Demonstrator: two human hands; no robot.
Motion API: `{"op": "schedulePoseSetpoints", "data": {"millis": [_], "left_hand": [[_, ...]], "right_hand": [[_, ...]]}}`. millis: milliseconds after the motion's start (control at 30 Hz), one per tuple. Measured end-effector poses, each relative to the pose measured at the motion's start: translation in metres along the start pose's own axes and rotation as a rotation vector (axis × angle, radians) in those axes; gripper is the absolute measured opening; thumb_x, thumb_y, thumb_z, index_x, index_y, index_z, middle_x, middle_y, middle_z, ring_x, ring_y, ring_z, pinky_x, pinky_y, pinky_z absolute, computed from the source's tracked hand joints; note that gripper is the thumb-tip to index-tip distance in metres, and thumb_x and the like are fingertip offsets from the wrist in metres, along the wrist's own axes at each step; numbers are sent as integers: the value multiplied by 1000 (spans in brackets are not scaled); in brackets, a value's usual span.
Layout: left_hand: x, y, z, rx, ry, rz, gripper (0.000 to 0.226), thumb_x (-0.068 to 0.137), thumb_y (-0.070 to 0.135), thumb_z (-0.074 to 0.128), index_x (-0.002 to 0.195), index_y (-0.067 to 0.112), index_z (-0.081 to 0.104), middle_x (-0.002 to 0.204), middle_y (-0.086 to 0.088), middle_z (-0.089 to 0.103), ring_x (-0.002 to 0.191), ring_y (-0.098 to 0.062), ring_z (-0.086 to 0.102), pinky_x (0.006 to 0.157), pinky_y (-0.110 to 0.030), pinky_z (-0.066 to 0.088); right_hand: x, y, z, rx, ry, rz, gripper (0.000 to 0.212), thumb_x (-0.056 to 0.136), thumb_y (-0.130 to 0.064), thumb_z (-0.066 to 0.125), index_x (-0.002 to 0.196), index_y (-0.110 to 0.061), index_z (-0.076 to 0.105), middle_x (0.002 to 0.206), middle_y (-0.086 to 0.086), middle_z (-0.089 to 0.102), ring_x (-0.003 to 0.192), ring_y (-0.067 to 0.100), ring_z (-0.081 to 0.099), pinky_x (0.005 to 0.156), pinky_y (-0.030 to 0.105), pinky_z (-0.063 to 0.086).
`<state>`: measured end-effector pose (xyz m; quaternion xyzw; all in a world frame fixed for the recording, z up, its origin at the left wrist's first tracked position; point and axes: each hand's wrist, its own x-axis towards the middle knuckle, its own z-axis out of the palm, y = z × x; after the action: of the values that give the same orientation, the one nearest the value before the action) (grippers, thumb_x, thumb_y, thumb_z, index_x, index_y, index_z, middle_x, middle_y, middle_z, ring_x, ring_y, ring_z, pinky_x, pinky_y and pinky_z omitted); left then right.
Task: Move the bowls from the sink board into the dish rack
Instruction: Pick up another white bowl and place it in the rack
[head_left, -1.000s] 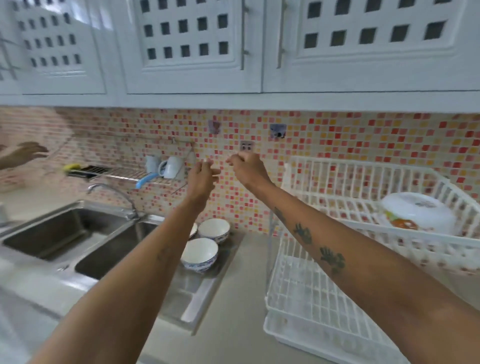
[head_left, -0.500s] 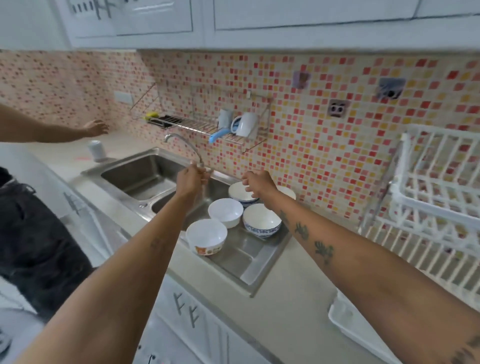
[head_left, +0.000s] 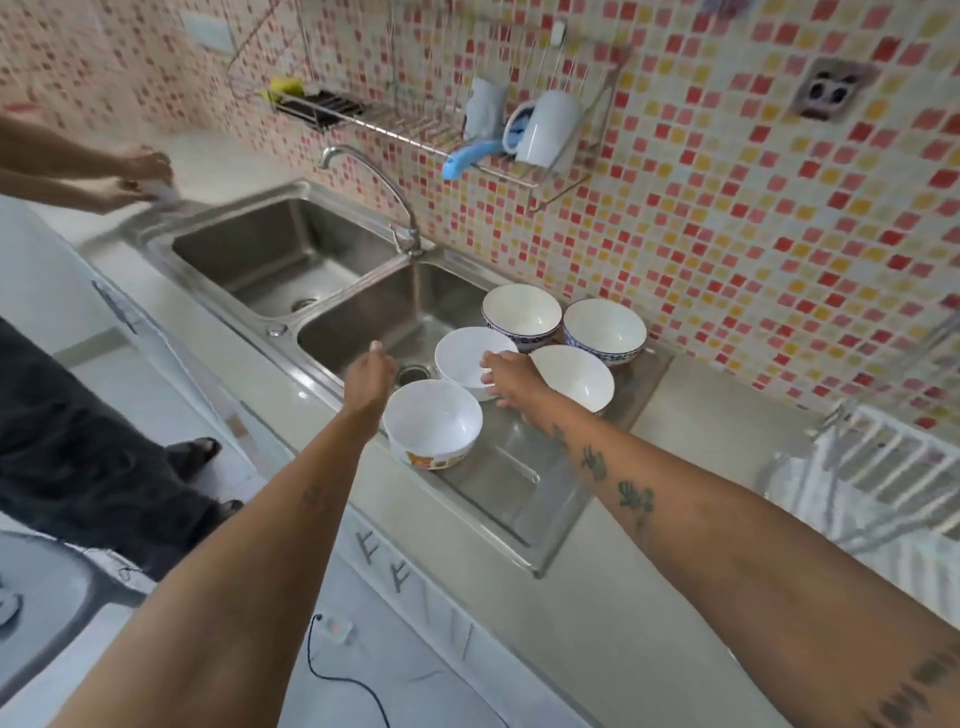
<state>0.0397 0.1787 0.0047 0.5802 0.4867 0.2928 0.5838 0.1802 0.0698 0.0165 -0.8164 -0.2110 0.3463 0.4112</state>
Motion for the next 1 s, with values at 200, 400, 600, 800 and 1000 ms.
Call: {"op": "schedulePoseSetpoints", "data": {"millis": [200,400,600,800,1000], "left_hand": [[33,-31,1,79,-11,-49,40,106,32,30,94,7,58,98,-15,57,90,-24,50,79,-33,37],[43,-51,11,43,-84,-137,48,106,35,31,93,6,67,96,-14,63,85,-25,57,72,-29,45],[37,-53,18,-53,-92,-189,50,106,33,33,113,0,70,100,-13,64,88,-26,58,68,-28,46],[30,-54,19,-58,-93,-248,40,105,34,35,106,10,66,103,-12,62,95,-27,58,84,-34,45],[15,-51,26,-41,-59,-245,29,105,26,36,99,8,59,100,-13,56,90,-24,50,78,-31,39]], "right_hand": [[35,26,27,-80,27,25,43,92,-29,40,113,2,61,101,19,56,96,29,52,85,37,43],[47,44,47,6,115,89,35,82,-35,50,111,-16,59,120,13,58,113,30,56,91,36,42],[34,47,60,152,208,49,47,91,-17,48,137,-13,37,137,12,51,124,34,51,100,38,42],[18,61,76,226,204,0,62,96,-12,41,150,-28,18,155,2,34,133,27,44,91,25,32],[6,67,74,269,260,-57,61,96,-5,37,150,-27,18,158,-2,28,139,23,37,94,22,30]]}}
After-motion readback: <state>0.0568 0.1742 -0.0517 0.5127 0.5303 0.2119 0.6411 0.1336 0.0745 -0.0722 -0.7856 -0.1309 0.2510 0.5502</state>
